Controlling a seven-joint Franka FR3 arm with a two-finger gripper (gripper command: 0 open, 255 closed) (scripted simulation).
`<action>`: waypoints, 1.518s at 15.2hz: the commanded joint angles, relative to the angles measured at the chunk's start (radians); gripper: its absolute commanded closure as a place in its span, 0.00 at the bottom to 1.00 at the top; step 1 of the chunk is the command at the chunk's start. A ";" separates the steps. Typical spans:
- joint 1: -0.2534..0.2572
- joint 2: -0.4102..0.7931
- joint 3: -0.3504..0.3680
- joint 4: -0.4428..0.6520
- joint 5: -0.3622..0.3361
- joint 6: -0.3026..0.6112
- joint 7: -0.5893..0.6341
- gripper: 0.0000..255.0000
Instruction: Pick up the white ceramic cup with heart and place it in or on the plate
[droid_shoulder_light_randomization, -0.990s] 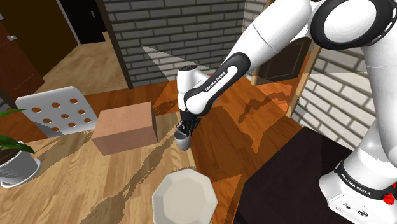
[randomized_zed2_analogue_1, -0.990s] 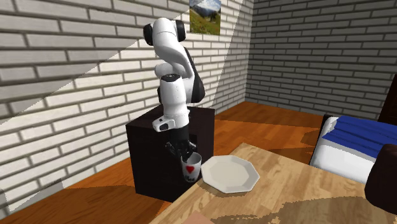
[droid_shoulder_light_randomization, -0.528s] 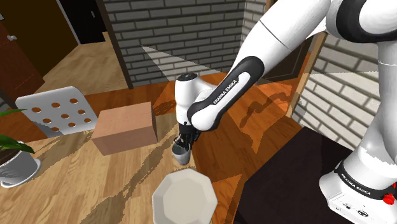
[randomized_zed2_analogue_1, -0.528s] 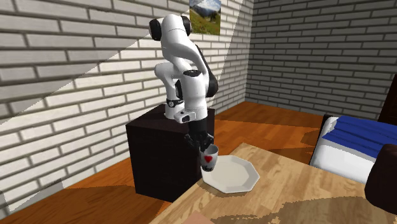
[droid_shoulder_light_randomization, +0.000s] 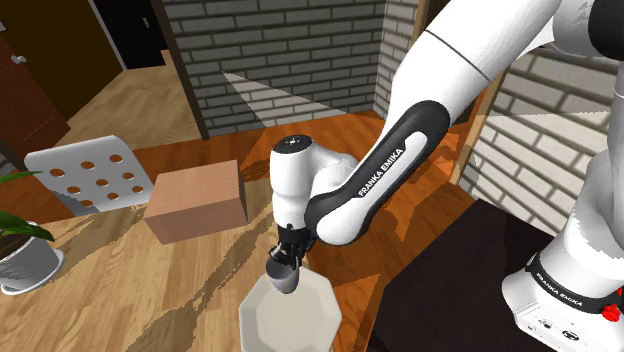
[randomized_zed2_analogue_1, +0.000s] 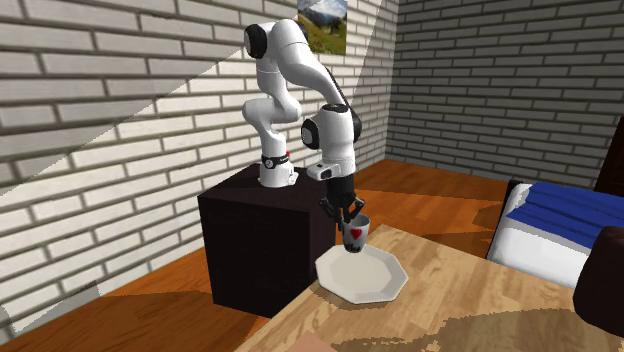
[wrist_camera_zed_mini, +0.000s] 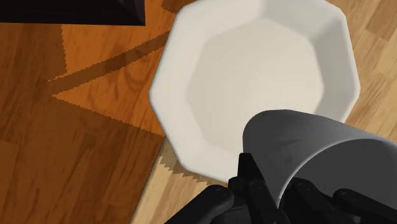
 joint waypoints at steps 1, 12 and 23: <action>0.043 -0.020 0.011 -0.023 -0.004 0.007 0.060 1.00; 0.078 0.112 -0.034 -0.006 -0.057 0.120 0.090 1.00; 0.102 0.196 -0.064 0.017 -0.082 0.181 0.104 1.00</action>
